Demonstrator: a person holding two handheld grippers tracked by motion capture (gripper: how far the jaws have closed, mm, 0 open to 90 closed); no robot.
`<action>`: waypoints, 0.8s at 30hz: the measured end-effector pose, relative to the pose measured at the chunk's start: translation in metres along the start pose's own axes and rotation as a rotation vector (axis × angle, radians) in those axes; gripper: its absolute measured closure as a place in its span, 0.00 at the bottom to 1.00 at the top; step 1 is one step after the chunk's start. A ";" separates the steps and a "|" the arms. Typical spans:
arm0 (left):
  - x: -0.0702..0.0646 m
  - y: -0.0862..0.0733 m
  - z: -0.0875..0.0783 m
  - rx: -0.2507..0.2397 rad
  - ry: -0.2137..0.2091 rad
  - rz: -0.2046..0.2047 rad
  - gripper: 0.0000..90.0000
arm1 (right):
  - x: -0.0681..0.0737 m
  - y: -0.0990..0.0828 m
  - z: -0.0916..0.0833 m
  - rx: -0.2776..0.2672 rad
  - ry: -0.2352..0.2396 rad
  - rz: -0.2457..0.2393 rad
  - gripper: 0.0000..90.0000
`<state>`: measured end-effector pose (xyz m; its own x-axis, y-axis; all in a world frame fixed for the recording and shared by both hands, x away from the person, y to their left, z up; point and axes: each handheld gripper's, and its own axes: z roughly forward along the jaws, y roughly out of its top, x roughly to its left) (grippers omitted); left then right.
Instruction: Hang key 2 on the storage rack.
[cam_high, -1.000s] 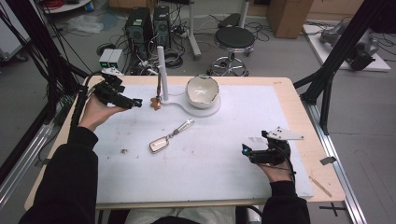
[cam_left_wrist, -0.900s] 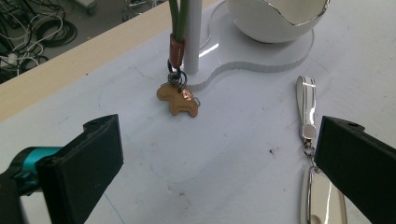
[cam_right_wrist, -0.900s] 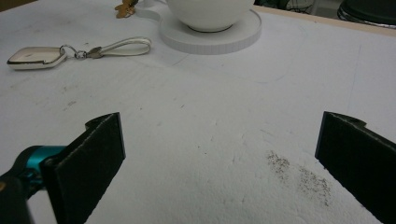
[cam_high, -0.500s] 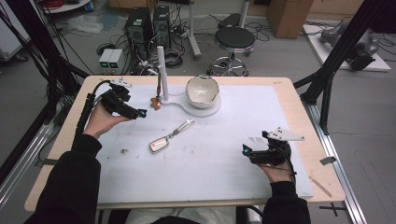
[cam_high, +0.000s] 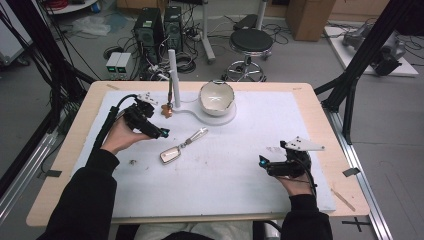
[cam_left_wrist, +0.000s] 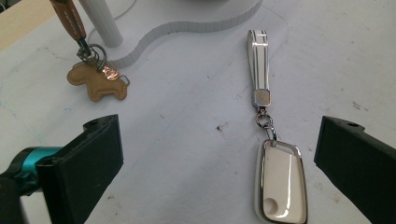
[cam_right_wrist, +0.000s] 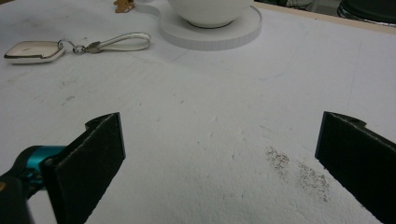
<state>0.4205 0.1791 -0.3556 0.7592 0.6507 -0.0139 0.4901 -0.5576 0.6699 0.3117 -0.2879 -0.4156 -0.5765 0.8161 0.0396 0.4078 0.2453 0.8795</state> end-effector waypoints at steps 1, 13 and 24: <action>0.000 0.000 0.001 0.003 -0.002 0.000 0.02 | 0.000 0.000 0.000 -0.001 -0.001 -0.003 0.01; -0.011 -0.001 0.018 0.053 0.001 0.023 0.02 | 0.000 0.000 0.000 0.004 0.000 -0.002 0.01; -0.022 0.000 0.044 0.107 -0.026 0.030 0.02 | 0.000 0.000 0.000 0.008 -0.003 -0.009 0.01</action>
<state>0.4222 0.1420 -0.3885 0.7844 0.6200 -0.0156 0.5090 -0.6292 0.5873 0.3119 -0.2879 -0.4160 -0.5779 0.8155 0.0308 0.4088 0.2566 0.8758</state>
